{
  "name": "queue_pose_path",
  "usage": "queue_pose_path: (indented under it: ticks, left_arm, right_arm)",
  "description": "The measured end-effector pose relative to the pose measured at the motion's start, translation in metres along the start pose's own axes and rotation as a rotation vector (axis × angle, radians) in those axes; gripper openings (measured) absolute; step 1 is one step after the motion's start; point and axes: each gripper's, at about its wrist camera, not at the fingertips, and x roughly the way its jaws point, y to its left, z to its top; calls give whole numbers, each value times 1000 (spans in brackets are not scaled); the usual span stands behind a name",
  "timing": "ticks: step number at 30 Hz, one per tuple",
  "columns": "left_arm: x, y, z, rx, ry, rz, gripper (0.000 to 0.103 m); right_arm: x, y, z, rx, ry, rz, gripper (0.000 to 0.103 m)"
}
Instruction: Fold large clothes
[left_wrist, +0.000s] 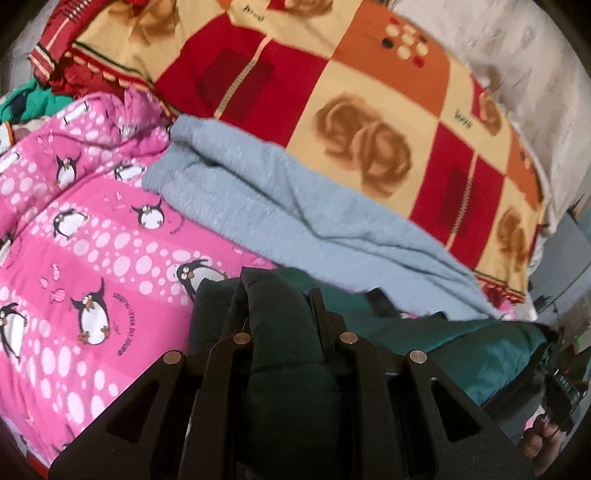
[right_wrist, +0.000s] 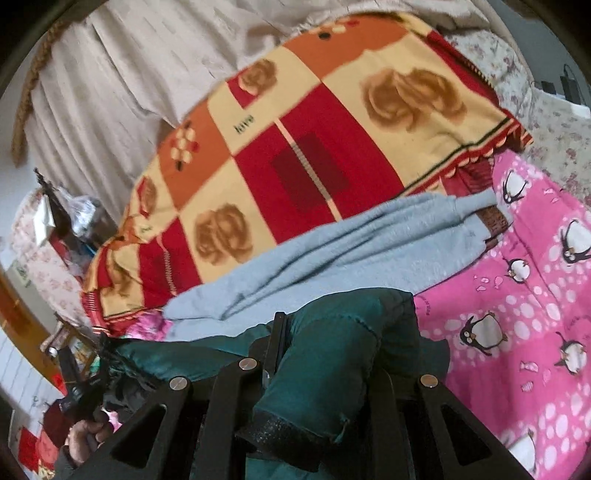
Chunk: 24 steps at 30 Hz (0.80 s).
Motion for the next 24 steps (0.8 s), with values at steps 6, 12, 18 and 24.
queue_pose_path:
  ticks: [6,12,18,24]
  left_arm:
    - [24,0,-15,32,4,51,16]
    - [20,3,-16,18,-7,20,19]
    - [14,8,-5,-30,55,-37,27]
    - [-15,6,17,-56,93,-166,67]
  right_arm:
    - [47,-18,-11,-2,78,-67,15]
    - [54,-29,-19,25,98,-62,17]
    - [47,-29,-11,88,153,-33,32]
    - [14,-19,-4,135,122,61,78]
